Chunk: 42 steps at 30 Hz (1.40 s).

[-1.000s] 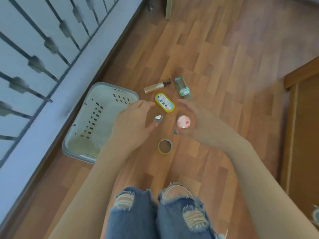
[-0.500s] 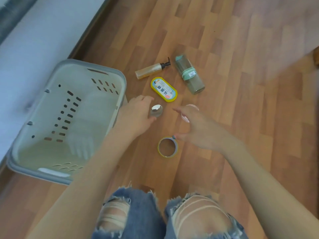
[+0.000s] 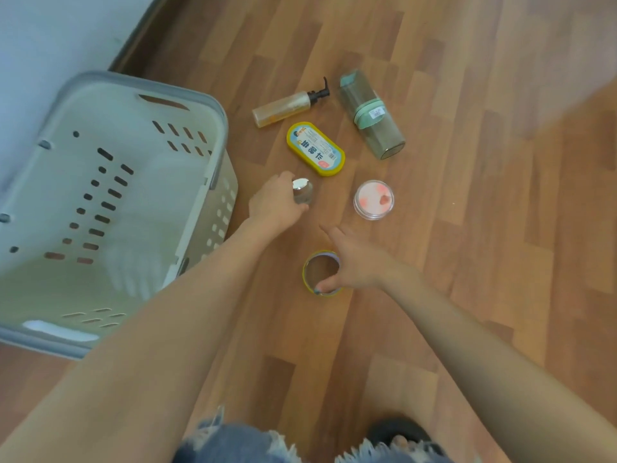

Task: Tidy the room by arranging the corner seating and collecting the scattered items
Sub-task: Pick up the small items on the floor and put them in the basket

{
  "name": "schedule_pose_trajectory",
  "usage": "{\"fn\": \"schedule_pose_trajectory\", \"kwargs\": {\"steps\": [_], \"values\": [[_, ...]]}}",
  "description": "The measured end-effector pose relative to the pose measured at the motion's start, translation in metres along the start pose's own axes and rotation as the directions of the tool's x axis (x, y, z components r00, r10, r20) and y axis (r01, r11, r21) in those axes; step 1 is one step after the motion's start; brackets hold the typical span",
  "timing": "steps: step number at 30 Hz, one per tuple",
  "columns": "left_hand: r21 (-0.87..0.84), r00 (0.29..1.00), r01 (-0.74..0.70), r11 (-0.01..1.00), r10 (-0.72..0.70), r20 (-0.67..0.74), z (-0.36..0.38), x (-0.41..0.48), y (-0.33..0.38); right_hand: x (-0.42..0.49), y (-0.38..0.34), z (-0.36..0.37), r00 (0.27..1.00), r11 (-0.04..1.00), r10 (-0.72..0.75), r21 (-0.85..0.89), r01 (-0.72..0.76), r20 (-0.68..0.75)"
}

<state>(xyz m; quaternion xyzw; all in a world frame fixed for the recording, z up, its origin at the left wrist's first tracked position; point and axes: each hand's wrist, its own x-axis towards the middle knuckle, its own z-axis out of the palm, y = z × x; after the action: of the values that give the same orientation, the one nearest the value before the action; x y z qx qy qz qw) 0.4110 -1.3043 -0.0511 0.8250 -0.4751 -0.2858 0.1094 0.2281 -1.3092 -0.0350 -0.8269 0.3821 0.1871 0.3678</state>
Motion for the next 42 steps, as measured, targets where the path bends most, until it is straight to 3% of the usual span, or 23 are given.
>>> {"fn": "schedule_pose_trajectory", "kwargs": {"steps": [9, 13, 16, 25, 29, 35, 42], "values": [[0.039, 0.992, -0.059, 0.998, 0.063, -0.108, 0.023, 0.006, -0.008, 0.015, 0.006, 0.050, 0.999, 0.991, 0.005, -0.132, 0.000, 0.036], [0.018, 0.990, -0.072, 0.997, 0.074, -0.121, 0.030, 0.001, -0.014, 0.017, 0.009, 0.065, 0.998, 0.975, 0.005, -0.223, -0.018, -0.059], [0.012, 0.988, -0.079, 0.997, 0.080, -0.133, 0.030, -0.001, -0.017, 0.018, 0.011, 0.067, 0.994, 0.979, 0.018, -0.198, -0.038, -0.103], [0.031, 0.984, -0.132, 0.991, 0.135, -0.119, -0.003, -0.028, 0.006, -0.002, 0.019, 0.020, 0.986, 0.990, 0.003, -0.141, -0.026, -0.164], [0.022, 0.965, -0.181, 0.983, 0.182, -0.190, -0.048, -0.041, 0.023, -0.007, 0.005, -0.028, 0.974, 0.991, -0.010, -0.134, -0.021, -0.227], [-0.015, 0.933, -0.202, 0.979, 0.188, -0.306, -0.106, -0.063, 0.027, -0.015, -0.037, -0.096, 0.948, 0.972, -0.154, -0.215, 0.095, -0.280], [0.015, 0.911, -0.044, 0.999, 0.047, -0.410, -0.170, -0.096, -0.024, -0.002, -0.107, -0.133, 0.890, 0.896, -0.373, -0.353, 0.271, -0.262]]}}
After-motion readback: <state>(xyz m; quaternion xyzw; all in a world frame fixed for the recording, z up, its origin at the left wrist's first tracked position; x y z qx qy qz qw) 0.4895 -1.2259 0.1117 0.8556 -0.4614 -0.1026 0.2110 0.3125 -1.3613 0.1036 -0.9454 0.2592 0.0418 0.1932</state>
